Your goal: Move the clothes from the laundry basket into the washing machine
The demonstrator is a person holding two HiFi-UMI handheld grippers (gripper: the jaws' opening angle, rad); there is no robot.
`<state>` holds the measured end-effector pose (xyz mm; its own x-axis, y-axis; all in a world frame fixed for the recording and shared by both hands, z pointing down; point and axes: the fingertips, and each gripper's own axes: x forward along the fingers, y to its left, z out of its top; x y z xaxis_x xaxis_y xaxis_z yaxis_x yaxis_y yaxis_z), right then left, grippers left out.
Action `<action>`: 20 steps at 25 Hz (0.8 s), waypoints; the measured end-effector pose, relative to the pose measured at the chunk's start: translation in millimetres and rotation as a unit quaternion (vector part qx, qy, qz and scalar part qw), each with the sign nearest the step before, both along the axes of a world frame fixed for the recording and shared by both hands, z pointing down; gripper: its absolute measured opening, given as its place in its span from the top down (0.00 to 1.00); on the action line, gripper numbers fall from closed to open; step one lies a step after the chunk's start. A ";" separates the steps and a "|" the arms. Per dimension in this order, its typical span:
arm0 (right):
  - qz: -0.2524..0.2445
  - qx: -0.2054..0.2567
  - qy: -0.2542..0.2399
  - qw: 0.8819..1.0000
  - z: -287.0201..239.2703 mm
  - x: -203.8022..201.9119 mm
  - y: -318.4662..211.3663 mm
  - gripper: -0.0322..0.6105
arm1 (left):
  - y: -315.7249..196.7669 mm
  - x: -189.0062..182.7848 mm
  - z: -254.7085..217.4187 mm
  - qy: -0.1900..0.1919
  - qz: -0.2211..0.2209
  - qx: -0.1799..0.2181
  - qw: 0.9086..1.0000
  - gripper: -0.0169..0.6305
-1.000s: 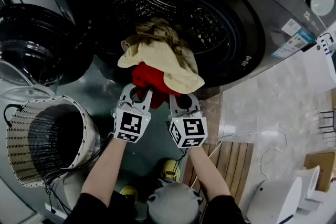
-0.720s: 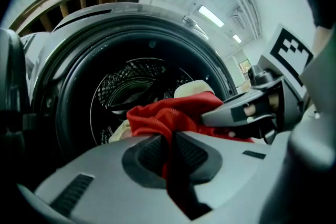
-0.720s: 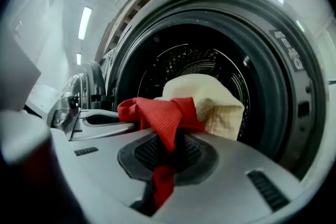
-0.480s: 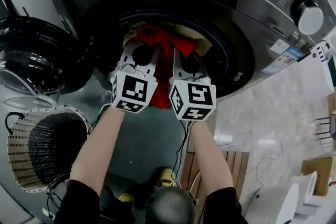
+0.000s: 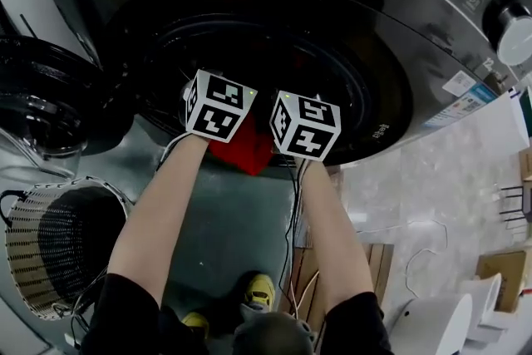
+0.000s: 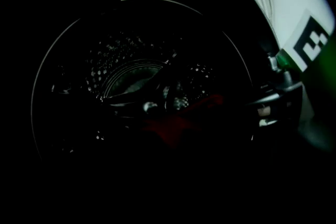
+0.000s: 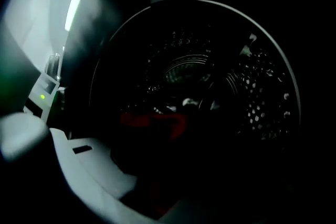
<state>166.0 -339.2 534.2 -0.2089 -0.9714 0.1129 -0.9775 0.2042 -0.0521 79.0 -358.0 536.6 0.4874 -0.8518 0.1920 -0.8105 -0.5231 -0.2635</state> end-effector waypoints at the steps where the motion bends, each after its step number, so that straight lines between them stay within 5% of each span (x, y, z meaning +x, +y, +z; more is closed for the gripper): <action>1: -0.006 0.006 -0.005 1.000 -2.3 -0.5 1.8 0.70 | 2.9 -0.3 -0.7 -0.002 0.004 0.009 1.000 0.71; 8: -0.047 0.016 0.002 0.999 -4.2 -20.0 25.4 0.58 | 29.3 -12.7 -7.5 0.008 0.021 0.004 1.000 0.55; 20: -0.028 -0.012 0.022 0.999 -7.6 -13.6 37.3 0.54 | 63.0 -24.7 -5.7 0.000 0.034 0.012 0.999 0.53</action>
